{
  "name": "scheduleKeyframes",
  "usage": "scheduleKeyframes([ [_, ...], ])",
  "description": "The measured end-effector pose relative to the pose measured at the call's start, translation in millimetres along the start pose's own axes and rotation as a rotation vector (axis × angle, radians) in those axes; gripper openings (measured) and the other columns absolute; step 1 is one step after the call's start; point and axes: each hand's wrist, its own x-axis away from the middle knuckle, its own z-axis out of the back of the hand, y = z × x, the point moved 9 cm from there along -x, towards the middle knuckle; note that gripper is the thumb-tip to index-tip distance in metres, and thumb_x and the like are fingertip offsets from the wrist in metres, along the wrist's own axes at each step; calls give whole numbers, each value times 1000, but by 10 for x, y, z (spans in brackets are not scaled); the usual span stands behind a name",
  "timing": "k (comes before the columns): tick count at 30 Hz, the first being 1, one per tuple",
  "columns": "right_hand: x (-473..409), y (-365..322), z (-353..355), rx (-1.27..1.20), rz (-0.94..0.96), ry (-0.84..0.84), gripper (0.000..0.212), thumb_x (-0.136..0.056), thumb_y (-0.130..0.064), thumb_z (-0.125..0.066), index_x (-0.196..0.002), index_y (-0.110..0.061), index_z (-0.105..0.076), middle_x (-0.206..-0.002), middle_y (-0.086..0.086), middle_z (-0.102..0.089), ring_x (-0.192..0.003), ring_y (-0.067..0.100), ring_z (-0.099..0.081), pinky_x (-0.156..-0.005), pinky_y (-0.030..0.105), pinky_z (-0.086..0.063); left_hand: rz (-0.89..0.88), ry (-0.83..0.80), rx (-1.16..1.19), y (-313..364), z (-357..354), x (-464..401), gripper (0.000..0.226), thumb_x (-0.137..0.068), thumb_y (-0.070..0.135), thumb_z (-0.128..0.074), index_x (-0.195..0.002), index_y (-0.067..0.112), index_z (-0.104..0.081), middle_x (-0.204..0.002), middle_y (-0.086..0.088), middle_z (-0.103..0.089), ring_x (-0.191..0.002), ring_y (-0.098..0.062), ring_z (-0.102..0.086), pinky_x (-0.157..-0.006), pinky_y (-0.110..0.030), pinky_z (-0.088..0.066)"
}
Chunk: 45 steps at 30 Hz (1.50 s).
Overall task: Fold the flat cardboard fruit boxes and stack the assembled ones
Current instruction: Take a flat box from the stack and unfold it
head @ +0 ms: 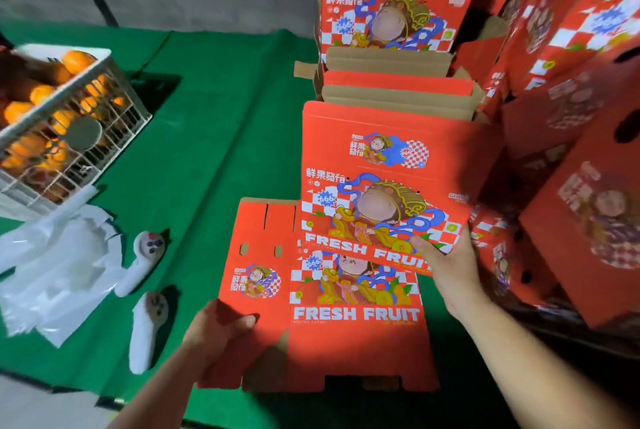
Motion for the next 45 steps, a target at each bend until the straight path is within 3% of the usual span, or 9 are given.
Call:
scheduleKeyframes([
  [5,-227,-176,-138,-13,-20,46,51,-88,-3,-77,-131,-22,-56,-113,-4,-75,-99,13,-74,-71,24,-61,46,93,-636,319,141,200,116,-65,83,-71,-157,25,-29,-143,-12,-44,-131,-34,-49,-113,-44,-39],
  [8,-464,-222,-98,37,-77,270,39,-94,-3,-70,-130,-15,-58,-118,8,-72,-102,25,-72,-83,39,-60,-340,102,-253,1516,26,137,125,-76,55,-84,-165,20,-3,-157,-17,-28,-141,-35,-39,-116,-38,-32],
  [10,-560,-174,-102,93,-139,366,43,-95,-1,-67,-135,-10,-53,-126,14,-68,-110,32,-67,-95,43,-55,-515,-103,40,2242,-174,64,120,-83,29,-86,-164,14,2,-160,-1,-36,-141,-5,-35,-108,-11,-28],
  [12,-641,-75,-143,122,-189,415,48,-95,2,-63,-140,-9,-48,-132,17,-63,-118,33,-63,-107,47,-49,-546,-190,110,2757,-372,-97,101,-89,13,-80,-163,14,-11,-121,23,-68,-107,11,-58,-85,-1,-39],
  [15,-783,114,-238,128,-257,434,64,-96,-4,-63,-153,-10,-33,-145,19,-54,-129,34,-56,-112,48,-42,-571,-54,-44,3219,-475,-416,68,-91,22,-76,-148,16,-41,-71,16,-60,-63,-3,-56,-59,-16,-40],
  [21,-1403,211,-611,99,-259,321,79,-91,-43,-74,-155,-19,-35,-139,9,-62,-124,26,-61,-109,42,-46,-436,116,-14,3374,-416,-1081,31,-99,42,-62,-112,17,-49,-95,-11,-69,-99,-42,-67,-75,-36,-40],
  [33,-2135,350,-850,-25,-228,510,75,-86,-48,-77,-143,-22,-36,-109,-8,-51,-114,31,-63,-98,55,-54,-514,141,-170,3969,-426,-1795,40,-100,52,-56,-118,16,-56,-106,-23,-72,-100,-46,-66,-79,-45,-47],
  [39,-2497,272,-979,5,-228,481,79,-90,-49,-72,-152,-26,-29,-138,10,-44,-127,32,-56,-107,52,-49,-512,136,-156,4236,-453,-2181,44,-99,58,-52,-122,22,-57,-106,-20,-71,-99,-44,-64,-76,-41,-43],
  [45,-2521,192,-952,192,-148,473,81,-96,-23,-71,-161,-13,-23,-152,15,-47,-127,20,-51,-101,9,-40,-510,131,-145,4206,-577,-2291,43,-101,58,-49,-121,21,-58,-105,-20,-72,-99,-44,-65,-74,-41,-44],
])
